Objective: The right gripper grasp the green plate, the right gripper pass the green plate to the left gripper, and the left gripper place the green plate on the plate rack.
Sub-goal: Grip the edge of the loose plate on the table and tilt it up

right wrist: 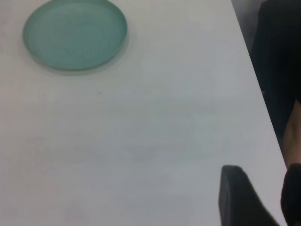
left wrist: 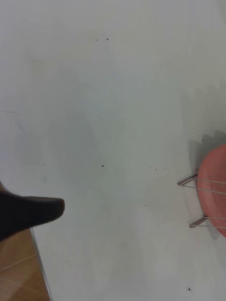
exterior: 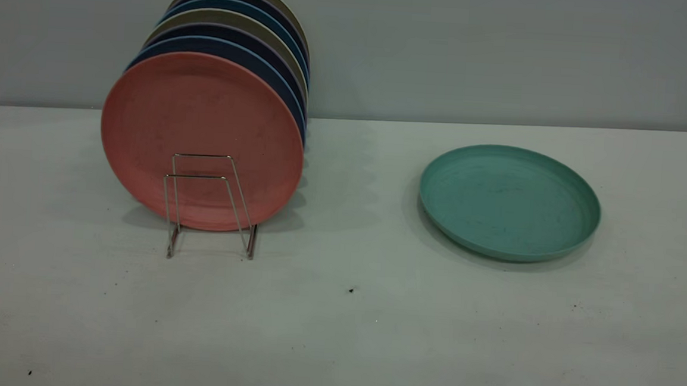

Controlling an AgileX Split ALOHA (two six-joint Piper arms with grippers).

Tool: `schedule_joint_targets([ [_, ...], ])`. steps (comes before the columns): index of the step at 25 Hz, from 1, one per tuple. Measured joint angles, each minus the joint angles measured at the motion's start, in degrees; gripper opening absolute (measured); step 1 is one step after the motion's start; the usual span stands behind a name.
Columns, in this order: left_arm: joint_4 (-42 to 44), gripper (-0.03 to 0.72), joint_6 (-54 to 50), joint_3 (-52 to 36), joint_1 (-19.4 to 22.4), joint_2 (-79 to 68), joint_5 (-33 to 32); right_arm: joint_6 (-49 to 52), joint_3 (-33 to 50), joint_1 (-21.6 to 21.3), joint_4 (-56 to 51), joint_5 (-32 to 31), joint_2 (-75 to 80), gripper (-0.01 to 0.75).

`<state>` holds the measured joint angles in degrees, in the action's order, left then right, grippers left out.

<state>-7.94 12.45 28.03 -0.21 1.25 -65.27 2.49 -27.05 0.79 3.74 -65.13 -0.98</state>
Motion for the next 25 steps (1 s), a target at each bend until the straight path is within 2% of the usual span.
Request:
schedule_joint_targets([
  [12, 0.3, 0.499, -0.2, 0.0, 0.0, 0.0, 0.0, 0.0, 0.0, 0.0, 0.6, 0.0, 0.0, 0.241],
  [16, 3.4, 0.499, -5.6, 0.2, 0.0, -0.4, 0.7, 0.2, -0.4, 0.0, 1.2, 0.5, 0.0, 0.241],
  [18, 5.6, 0.501, -9.2, 1.4, 0.0, -2.6, 3.0, -0.7, -1.5, 0.0, 0.7, 3.1, 1.8, 0.243],
  [21, 6.7, 0.521, -10.7, 4.3, 0.0, -10.1, 7.2, -3.8, -3.5, 0.0, -2.0, 8.8, 9.8, 0.275],
  [25, 6.7, 0.546, -9.4, 8.5, 0.0, -25.1, 12.3, -6.0, -6.7, 0.0, -5.0, 13.7, 25.6, 0.390],
])
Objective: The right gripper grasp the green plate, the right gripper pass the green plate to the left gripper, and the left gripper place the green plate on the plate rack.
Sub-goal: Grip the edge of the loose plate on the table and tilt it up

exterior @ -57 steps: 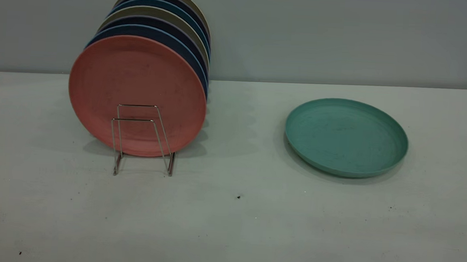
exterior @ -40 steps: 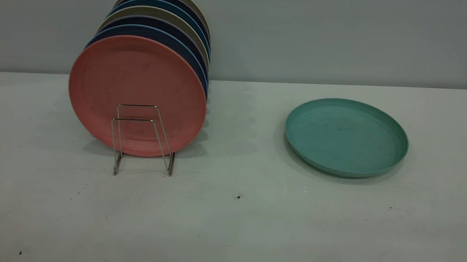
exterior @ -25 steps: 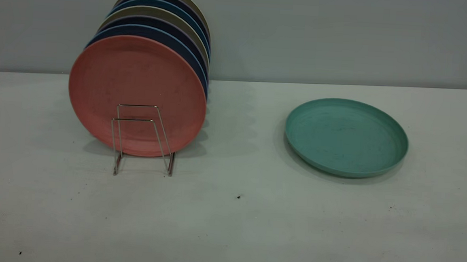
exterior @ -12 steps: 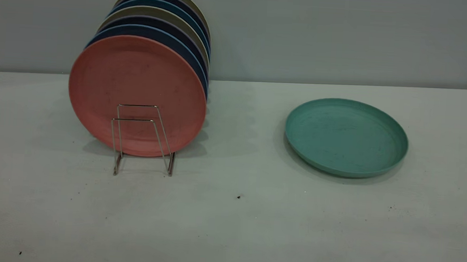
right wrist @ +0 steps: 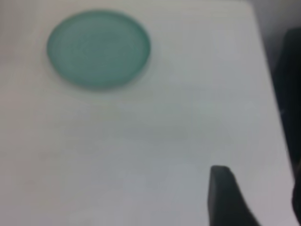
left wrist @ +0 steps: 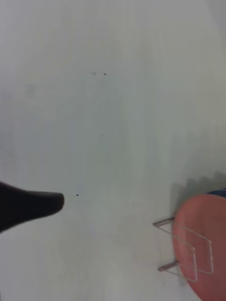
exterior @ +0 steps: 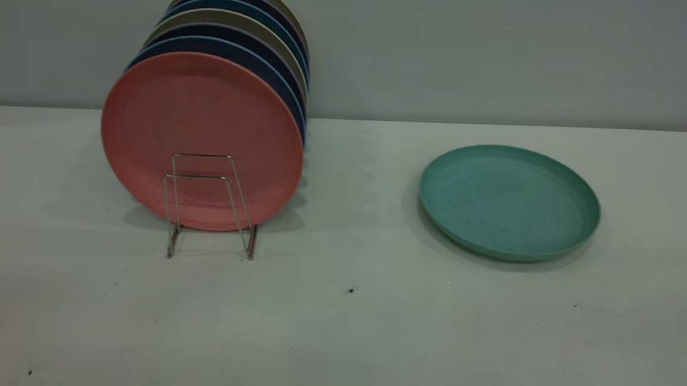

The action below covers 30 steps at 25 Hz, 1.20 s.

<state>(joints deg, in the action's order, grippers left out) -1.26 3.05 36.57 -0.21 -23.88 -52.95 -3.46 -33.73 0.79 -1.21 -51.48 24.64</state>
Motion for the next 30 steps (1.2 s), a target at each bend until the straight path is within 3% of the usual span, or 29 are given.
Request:
schedule_joint_targets([
  [3, 0.0, 0.553, 0.4, 3.4, 0.0, -11.5, 2.8, -1.6, -3.0, 0.0, -3.6, 2.1, 11.5, 0.477],
  [6, -0.1, 0.553, 0.5, 6.7, 0.0, -22.3, 6.1, -5.9, -5.1, 0.0, -9.4, 5.4, 21.1, 0.518],
  [12, -4.5, 0.553, 3.2, 12.1, 0.0, -39.5, 12.1, -18.7, -5.9, 0.0, -25.3, 13.5, 37.4, 0.527],
  [19, -22.5, 0.553, 18.1, 19.4, -0.5, -56.5, 14.4, -34.3, -9.9, 0.0, -41.8, 17.4, 56.3, 0.518],
  [24, -34.2, 0.553, 28.0, 25.0, -6.1, -67.0, 15.3, -38.5, -15.8, -0.5, -46.5, 18.6, 69.3, 0.511],
  [30, -39.5, 0.553, 29.9, 32.4, -14.9, -78.8, 16.8, -39.3, -24.7, -6.0, -49.1, 17.8, 83.4, 0.510],
])
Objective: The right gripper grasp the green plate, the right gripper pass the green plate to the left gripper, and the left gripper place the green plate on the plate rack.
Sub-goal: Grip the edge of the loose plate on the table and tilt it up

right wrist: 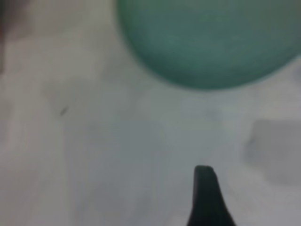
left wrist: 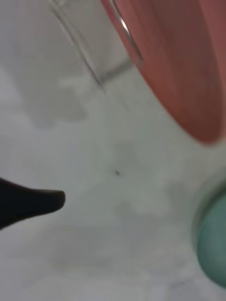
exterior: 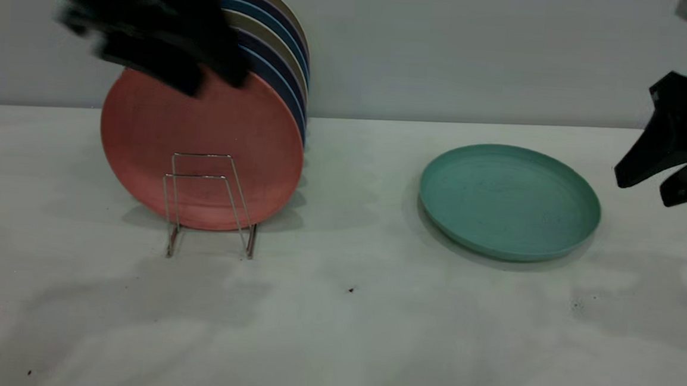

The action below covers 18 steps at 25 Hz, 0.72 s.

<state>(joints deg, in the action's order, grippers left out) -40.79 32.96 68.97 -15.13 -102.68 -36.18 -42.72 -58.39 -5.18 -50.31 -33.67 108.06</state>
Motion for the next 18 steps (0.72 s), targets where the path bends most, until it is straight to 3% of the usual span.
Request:
schedule_joint_targets([
  [7, -1.2, 0.553, 0.3, 7.2, -6.0, -11.6, 3.5, -4.9, -12.2, -4.2, -6.5, -5.2, 15.8, 0.510],
  [18, -3.2, 0.553, 0.3, 7.7, -6.9, -14.1, 3.9, -5.2, -25.1, -4.7, -10.1, -7.4, 31.4, 0.473],
])
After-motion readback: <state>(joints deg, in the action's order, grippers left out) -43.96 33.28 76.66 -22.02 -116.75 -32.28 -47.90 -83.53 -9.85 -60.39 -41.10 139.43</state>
